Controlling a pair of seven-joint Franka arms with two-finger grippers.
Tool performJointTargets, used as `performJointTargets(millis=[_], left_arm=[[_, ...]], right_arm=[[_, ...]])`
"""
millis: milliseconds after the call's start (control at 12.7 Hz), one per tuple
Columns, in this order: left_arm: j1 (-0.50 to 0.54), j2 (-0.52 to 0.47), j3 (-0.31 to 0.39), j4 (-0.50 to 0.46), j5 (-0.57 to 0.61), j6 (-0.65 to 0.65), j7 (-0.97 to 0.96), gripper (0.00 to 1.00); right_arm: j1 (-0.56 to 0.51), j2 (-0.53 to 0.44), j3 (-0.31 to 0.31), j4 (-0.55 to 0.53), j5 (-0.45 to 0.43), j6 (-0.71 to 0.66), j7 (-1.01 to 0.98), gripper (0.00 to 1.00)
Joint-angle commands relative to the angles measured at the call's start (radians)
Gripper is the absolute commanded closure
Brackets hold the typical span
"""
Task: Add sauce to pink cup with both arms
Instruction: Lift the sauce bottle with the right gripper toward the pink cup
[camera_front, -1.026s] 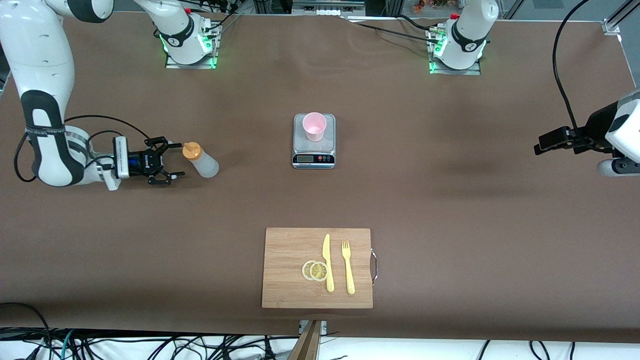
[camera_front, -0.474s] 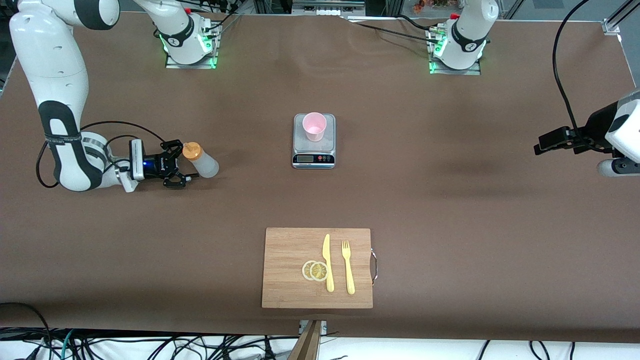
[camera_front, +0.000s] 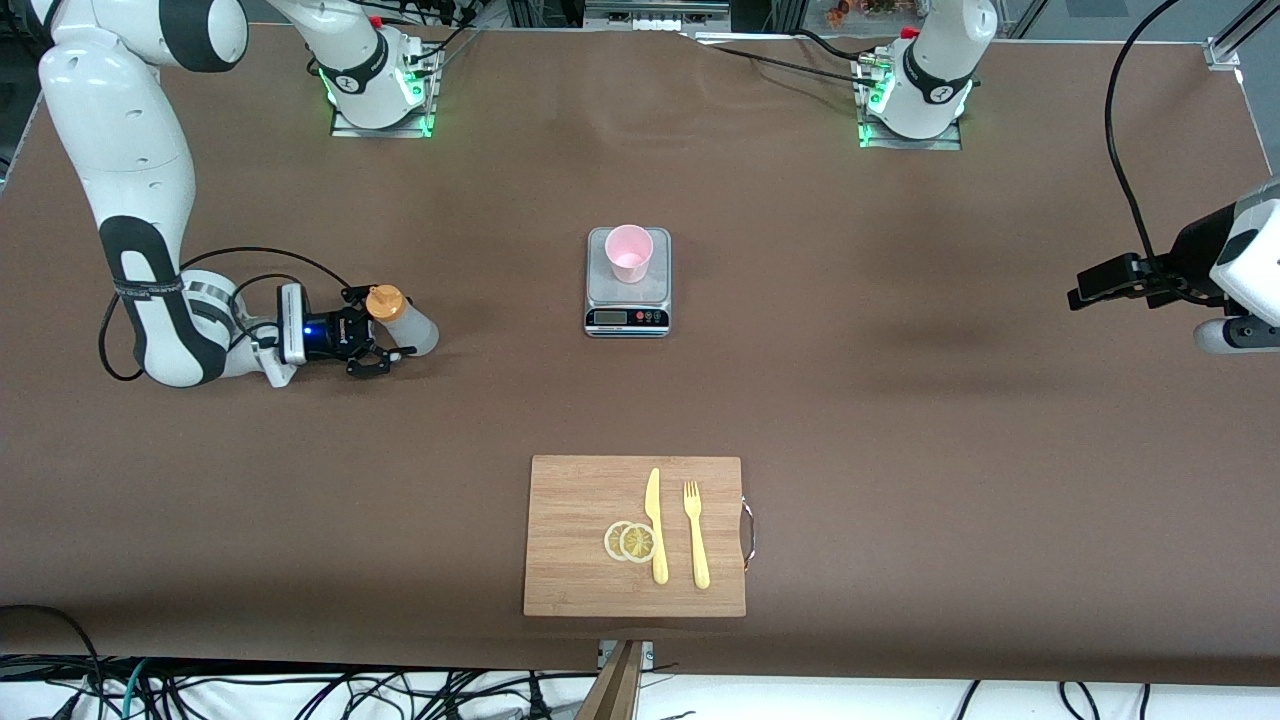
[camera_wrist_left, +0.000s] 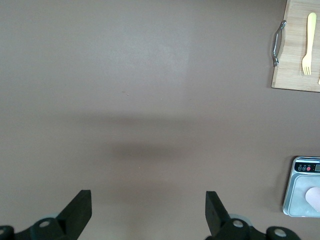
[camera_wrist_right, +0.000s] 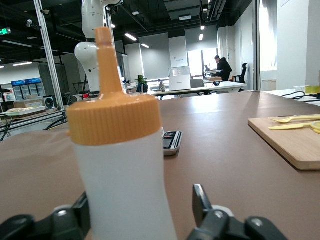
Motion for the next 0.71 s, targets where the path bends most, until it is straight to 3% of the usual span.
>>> performJointTargets(millis=[0,79,158,395,632], left_arm=[[-0.007,0.022,0.002,0.047,0.028,-0.025,0.016,0.00],[-0.007,0.024,0.002,0.047,0.028,-0.025,0.016,0.00],[-0.007,0.024,0.002,0.047,0.028,-0.025,0.016,0.00],[-0.007,0.024,0.002,0.048,0.028,-0.025,0.016,0.00],[-0.007,0.024,0.002,0.048,0.028,-0.025,0.016,0.00]], right_arm=[[-0.003,0.011,0.001,0.015,0.015,-0.019,-0.004,0.66],[-0.003,0.011,0.001,0.015,0.017,-0.025,0.003,0.80],[-0.003,0.008,0.001,0.015,0.017,-0.027,0.006,0.84],[0.004,-0.023,0.002,0.017,0.017,-0.027,0.109,0.84],[0.061,-0.136,-0.002,0.016,0.008,0.011,0.256,0.85]])
